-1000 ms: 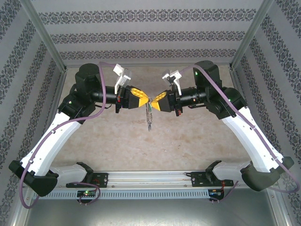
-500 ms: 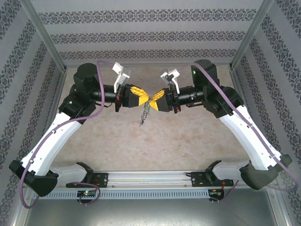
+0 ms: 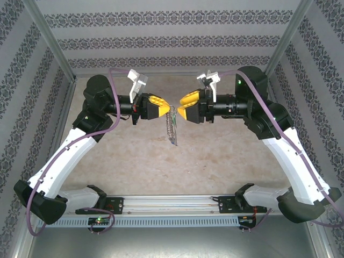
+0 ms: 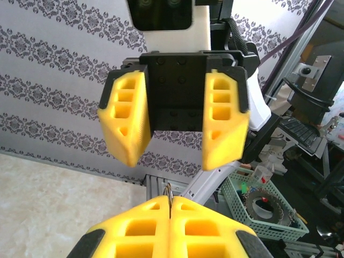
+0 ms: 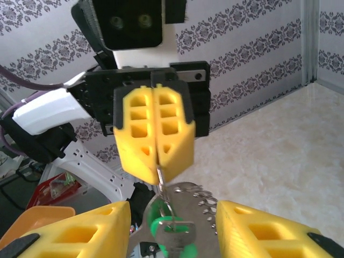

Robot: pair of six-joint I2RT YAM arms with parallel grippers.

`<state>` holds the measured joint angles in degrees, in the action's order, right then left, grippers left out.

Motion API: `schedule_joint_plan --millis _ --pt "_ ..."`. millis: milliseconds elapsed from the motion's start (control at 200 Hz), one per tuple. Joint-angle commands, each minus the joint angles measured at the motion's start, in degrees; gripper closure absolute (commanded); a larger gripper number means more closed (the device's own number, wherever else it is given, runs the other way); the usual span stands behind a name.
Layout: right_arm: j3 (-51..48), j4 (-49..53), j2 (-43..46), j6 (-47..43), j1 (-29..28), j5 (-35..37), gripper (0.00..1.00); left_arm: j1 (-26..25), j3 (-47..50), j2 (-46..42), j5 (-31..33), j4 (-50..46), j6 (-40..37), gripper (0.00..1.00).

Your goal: Put the keys on the keyring

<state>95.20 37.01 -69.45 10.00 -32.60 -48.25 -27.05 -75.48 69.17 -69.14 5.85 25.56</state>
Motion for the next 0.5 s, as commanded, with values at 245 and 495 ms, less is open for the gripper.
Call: schedule_joint_plan --millis 245,495 --pt "4.2 0.3 -4.3 -1.5 -2.9 1.6 0.56 1.3 2.9 -0.8 -2.1 17.2 10.2 1.00" --pt "5.6 -0.2 -6.0 -1.2 -3.9 0.0 0.68 1.6 4.0 -0.8 -2.0 21.1 12.7 1.00"
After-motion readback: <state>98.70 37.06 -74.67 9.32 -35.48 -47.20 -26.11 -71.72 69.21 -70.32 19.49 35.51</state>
